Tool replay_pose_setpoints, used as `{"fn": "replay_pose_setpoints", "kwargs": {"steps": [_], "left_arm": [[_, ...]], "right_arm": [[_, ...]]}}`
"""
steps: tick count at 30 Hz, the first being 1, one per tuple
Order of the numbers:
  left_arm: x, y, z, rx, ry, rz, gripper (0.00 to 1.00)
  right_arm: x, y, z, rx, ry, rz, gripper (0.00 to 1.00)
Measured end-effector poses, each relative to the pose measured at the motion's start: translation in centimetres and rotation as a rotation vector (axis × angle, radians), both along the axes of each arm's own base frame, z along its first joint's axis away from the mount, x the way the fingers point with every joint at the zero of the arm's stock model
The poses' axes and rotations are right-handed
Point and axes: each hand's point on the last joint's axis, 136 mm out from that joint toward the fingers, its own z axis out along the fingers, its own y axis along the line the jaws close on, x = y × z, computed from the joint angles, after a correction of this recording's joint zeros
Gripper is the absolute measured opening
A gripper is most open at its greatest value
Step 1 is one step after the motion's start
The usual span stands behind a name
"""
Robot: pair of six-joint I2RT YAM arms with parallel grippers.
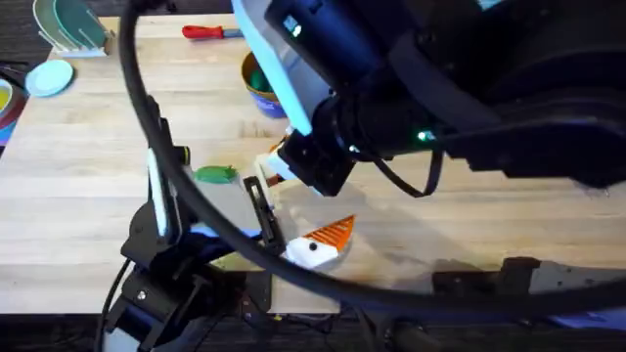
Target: Pick up the gripper from the table and insert it into the empty holder that is missing its gripper. Then pick up a screw, insert it into the mounting hole, and use the screwdriver to tighten it. Finally, clean up the table by picking up the vegetable and placing it into the bucket.
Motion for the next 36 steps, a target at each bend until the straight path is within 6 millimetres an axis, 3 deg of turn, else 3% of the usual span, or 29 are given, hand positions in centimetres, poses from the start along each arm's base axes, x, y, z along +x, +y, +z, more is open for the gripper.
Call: {"fn": "replay_pose_setpoints", "kwargs": {"steps": [7,14,36], "left_arm": [[0.0,0.0,0.0,0.000,0.000,0.000,0.993],[0.0,0.0,0.0,0.000,0.000,0.000,0.993],[0.1,0.1,-0.1,-0.005,0.017,0.009,0.993]], "right_arm": [[0.0,0.1,-0.5,-0.013,0.007,0.000,0.005],[0.3,0.6,-2.2,-0.057,0.028,0.003,0.005],[0.7,1.2,-2.6,-0.054,0.023,0.000,0.005]]}}
